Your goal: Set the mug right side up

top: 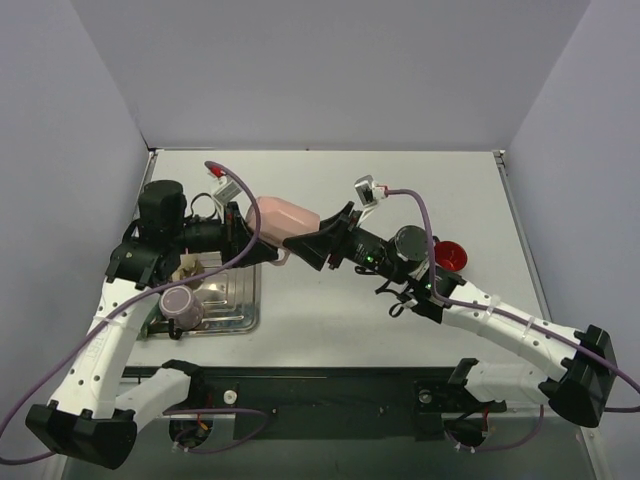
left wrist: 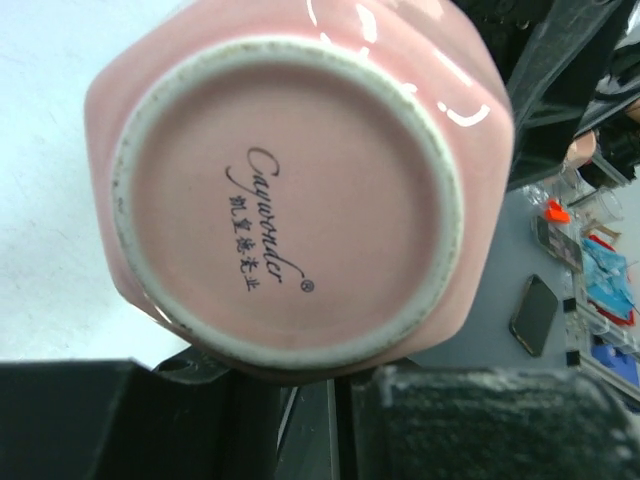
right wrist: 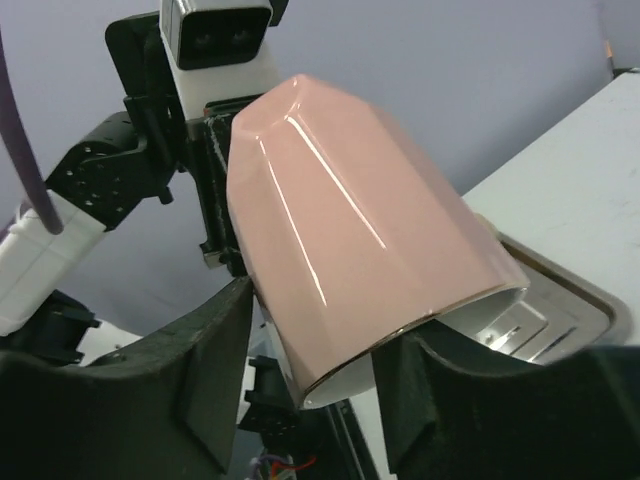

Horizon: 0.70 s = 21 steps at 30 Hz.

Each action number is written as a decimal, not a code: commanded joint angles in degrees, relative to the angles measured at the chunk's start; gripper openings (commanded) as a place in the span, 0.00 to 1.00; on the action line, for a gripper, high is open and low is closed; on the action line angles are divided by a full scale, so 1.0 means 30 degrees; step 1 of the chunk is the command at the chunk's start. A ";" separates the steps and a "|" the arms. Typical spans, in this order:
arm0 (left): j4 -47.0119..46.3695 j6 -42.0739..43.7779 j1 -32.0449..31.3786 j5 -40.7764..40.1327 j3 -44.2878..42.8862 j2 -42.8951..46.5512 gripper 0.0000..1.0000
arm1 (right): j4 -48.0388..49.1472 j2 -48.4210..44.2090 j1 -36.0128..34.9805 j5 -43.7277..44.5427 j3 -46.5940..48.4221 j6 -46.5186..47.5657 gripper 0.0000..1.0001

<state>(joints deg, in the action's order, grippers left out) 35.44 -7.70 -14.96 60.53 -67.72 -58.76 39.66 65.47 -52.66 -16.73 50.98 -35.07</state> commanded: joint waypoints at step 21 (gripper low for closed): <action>0.5734 1.2611 0.5537 -1.6777 0.2268 -0.0715 0.91 | -2.2652 0.7704 0.6127 0.7336 0.7820 0.7148 0.00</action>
<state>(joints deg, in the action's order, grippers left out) 49.95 20.45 -3.97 18.11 -63.11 -60.62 -16.27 83.94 -36.01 2.48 71.44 -18.83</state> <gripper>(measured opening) 0.906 0.086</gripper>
